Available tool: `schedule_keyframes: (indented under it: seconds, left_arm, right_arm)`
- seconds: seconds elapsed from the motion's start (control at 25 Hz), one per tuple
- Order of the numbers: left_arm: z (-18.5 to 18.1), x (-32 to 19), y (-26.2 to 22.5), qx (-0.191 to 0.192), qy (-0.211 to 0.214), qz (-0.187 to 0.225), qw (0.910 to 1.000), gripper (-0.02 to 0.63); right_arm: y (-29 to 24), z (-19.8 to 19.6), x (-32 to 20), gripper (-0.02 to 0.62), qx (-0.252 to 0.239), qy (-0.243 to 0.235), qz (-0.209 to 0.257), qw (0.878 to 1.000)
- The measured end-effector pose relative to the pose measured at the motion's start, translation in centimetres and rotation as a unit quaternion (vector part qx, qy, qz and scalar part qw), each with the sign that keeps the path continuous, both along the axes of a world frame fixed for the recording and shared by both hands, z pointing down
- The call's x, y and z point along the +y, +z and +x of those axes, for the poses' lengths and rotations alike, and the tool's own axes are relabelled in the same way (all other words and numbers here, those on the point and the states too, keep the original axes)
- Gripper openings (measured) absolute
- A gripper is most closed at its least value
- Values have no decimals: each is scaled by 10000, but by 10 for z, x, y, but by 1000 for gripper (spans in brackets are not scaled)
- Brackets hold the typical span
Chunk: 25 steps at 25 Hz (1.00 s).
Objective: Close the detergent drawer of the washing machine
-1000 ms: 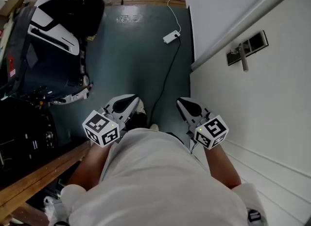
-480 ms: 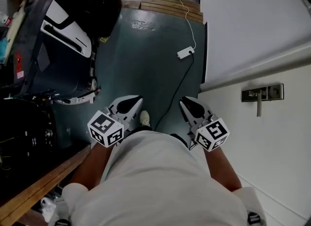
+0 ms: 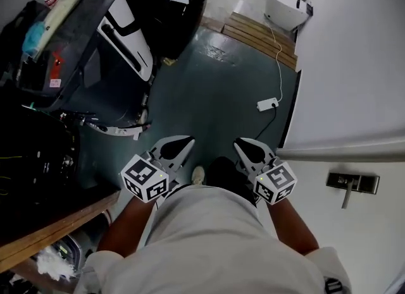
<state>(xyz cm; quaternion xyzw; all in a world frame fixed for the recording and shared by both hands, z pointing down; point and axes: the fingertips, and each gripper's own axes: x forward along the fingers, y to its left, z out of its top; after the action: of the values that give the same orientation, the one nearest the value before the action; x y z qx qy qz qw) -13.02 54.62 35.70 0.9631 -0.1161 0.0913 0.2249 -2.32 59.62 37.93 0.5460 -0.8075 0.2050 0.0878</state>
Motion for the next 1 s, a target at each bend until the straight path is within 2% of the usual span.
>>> schedule_keyframes:
  seconds: [0.28, 0.56, 0.64, 0.68, 1.0]
  left_arm:
    - [-18, -67, 13, -307, -544, 108, 9980, -6]
    - [-8, -152, 6, -457, -1029, -1, 9936, -6]
    - [-1, -177, 4, -542, -1071, -15, 9928, -6]
    - [3, -190, 3, -577, -1091, -32, 9923, -6]
    - [47, -269, -1, -847, -1043, -16, 9909, -6]
  right_arm:
    - [13, -21, -93, 34, -70, -763, 30, 9971]
    - [17, -5, -203, 35, -174, -1237, 107, 9921]
    - [15, 4, -234, 49, -119, -1297, 191, 9913]
    - [13, 10, -249, 77, -121, -1304, 234, 9911]
    - [28, 53, -338, 77, -519, -1174, 224, 9915]
